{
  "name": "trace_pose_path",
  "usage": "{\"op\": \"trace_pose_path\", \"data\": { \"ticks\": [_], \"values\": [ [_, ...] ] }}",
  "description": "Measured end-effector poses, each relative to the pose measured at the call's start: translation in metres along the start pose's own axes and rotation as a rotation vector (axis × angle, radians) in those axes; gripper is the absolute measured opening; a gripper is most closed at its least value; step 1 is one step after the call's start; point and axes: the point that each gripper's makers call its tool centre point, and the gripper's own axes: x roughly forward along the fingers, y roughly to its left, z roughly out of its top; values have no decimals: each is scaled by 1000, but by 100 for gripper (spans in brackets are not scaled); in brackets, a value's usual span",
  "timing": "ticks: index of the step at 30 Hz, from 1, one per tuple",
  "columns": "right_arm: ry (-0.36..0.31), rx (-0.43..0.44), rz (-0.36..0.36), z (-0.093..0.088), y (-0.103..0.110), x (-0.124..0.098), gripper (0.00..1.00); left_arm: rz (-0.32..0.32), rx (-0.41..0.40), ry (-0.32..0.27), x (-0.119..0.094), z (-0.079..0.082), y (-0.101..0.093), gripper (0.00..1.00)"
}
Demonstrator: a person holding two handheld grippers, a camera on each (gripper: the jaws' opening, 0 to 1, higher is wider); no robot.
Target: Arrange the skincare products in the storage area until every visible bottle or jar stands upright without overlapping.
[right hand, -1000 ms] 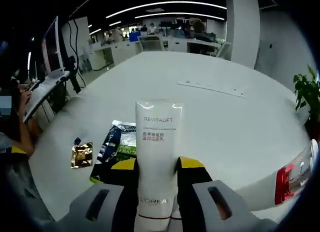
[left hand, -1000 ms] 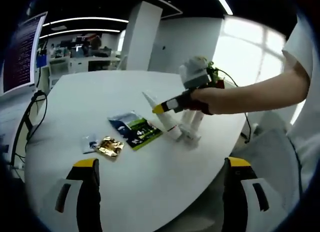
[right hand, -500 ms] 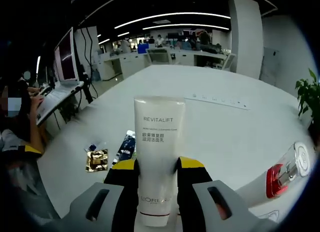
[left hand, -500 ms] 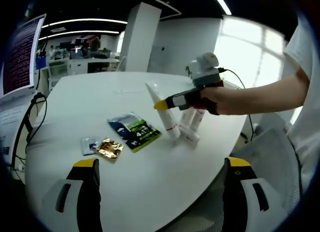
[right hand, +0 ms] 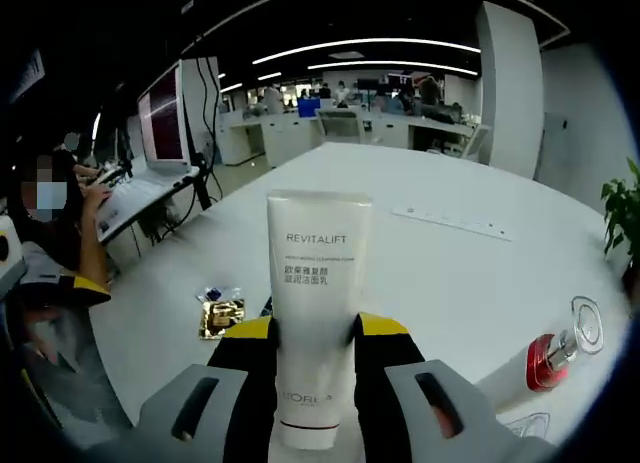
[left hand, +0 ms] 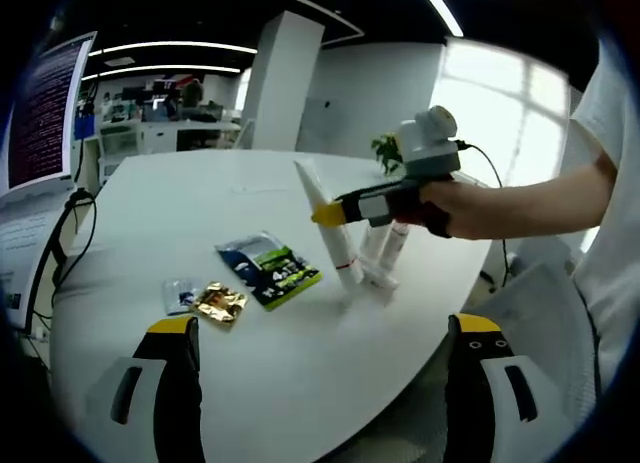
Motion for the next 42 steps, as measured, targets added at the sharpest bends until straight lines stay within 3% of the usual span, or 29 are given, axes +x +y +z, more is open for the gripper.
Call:
{"op": "trace_pose_path", "data": {
  "ticks": [13,26,42],
  "values": [
    [-28,-85,64,2,31,-21,28,-1,-1,-16,-4,8,-3,95],
    [-49,-155,150,-1,71,-47,28,-18,-73,-114,-9,36,-14,91],
    [-95,-185,210,6,100,-73,28,-29,-123,-198,-12,62,-22,84]
  ]
}}
